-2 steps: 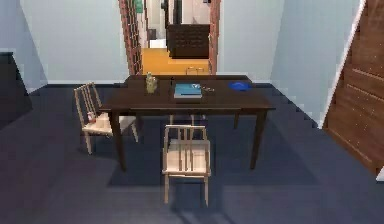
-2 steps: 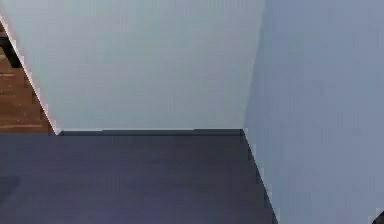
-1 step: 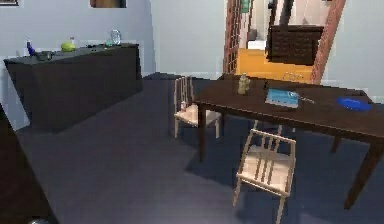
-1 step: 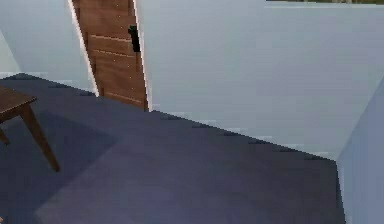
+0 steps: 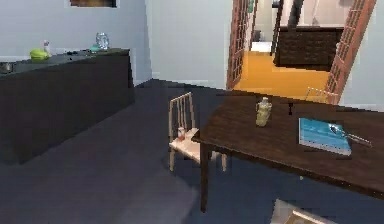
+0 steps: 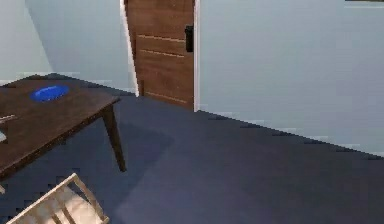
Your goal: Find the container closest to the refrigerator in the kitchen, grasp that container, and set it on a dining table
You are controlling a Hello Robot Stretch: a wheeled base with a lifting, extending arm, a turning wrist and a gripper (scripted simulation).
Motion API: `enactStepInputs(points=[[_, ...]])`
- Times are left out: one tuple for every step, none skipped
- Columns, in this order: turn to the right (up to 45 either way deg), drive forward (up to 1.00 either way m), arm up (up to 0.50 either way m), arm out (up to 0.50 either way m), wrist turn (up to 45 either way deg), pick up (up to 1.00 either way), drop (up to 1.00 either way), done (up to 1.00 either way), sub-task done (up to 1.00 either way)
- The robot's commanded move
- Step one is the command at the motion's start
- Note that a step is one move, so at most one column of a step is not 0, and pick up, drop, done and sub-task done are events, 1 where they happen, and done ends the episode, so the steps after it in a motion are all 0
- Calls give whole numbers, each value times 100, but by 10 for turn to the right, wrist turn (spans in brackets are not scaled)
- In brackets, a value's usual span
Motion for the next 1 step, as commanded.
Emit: enactStepInputs(points=[[-150, 0, 0, 0, 0, 0, 0, 0, 0]])
